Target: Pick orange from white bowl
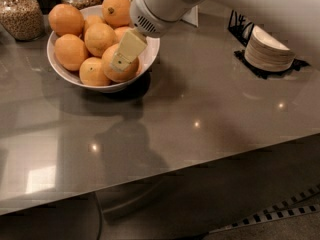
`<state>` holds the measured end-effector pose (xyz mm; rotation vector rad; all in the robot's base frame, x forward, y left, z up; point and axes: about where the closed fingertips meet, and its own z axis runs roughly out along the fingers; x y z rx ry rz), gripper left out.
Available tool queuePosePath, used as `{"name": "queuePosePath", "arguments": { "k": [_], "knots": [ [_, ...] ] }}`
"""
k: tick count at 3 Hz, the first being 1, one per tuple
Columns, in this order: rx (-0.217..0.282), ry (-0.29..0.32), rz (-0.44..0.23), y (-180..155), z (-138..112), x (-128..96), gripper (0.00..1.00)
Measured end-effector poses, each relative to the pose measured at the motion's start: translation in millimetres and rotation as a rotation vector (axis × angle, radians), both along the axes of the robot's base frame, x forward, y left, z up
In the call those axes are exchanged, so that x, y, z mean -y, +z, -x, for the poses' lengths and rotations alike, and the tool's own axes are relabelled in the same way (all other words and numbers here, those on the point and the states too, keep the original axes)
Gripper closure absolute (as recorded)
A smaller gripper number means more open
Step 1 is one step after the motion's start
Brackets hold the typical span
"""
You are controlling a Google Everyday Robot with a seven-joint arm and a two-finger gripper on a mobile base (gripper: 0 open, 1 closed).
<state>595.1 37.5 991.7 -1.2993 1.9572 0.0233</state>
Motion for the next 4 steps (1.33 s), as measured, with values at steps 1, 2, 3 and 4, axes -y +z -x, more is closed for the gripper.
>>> {"name": "queuePosePath", "arguments": {
  "k": [1,2,3,4],
  "knots": [
    [-0.024,0.000,-0.040,-6.7,-2.3,-12.1,0.00],
    [-0.055,0.014,-0.084,-13.1,-1.9,-23.6,0.00],
    [-0.102,0.030,-0.120,-24.4,-1.1,-33.5,0.00],
    [-0.130,0.040,-0.115,-39.2,-5.6,-36.8,0.02]
  ]
}}
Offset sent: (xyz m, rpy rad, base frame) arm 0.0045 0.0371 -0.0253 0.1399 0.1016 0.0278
